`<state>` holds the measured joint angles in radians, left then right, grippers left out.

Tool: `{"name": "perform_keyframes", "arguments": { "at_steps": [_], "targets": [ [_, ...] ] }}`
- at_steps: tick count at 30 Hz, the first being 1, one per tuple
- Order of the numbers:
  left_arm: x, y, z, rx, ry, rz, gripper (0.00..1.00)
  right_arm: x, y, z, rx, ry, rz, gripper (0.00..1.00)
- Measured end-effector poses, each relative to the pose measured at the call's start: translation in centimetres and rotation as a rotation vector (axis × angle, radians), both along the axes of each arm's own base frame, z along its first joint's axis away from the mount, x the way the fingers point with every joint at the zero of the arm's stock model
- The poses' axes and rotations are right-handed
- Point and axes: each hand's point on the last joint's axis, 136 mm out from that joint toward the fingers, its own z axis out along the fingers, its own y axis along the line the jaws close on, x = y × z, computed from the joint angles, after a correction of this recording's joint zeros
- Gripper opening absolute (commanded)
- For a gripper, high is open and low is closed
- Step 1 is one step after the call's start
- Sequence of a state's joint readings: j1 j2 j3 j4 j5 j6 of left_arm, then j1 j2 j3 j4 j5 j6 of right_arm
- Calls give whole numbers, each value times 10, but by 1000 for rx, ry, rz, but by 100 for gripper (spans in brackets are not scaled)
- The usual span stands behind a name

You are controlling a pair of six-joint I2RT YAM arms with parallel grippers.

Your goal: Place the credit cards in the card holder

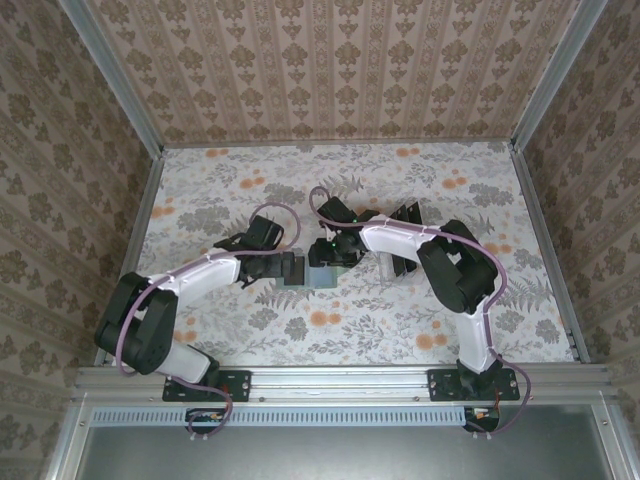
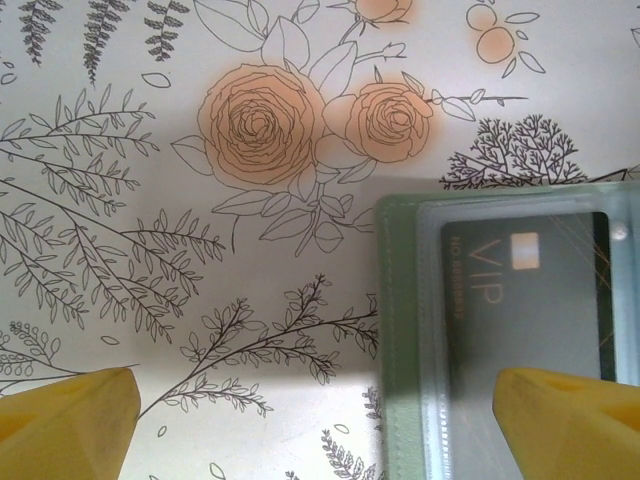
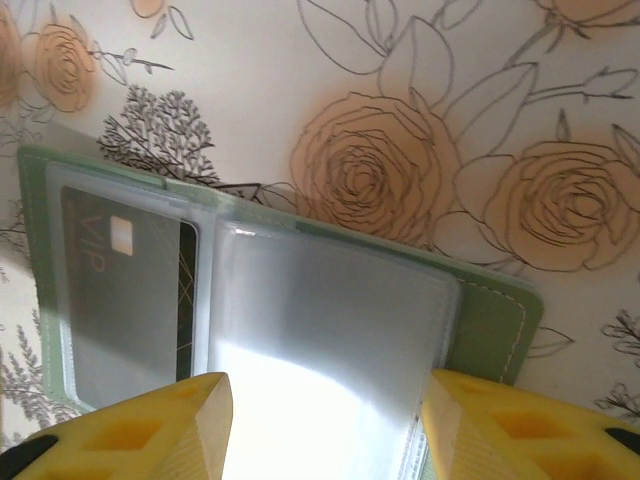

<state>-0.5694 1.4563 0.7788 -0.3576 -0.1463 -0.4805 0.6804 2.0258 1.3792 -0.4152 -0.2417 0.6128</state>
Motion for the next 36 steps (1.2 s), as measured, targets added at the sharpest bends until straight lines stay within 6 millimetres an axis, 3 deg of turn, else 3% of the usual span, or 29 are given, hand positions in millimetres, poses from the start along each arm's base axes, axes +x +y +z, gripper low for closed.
{"name": "perform_keyframes", "arguments": {
  "at_steps": [9, 15, 22, 36],
  "targets": [
    [-3, -1, -2, -5, 4, 4, 100, -3, -4, 4, 0, -3, -13, 55],
    [-1, -2, -1, -10, -3, 6, 100, -3, -9, 25, -1, -42, -20, 55],
    [0, -3, 0, -16, -8, 10, 100, 2, -4, 33, 6, -61, -4, 55],
    [0, -3, -1, -18, -11, 11, 100, 0, -2, -1, -34, 1, 2, 55]
  ]
}}
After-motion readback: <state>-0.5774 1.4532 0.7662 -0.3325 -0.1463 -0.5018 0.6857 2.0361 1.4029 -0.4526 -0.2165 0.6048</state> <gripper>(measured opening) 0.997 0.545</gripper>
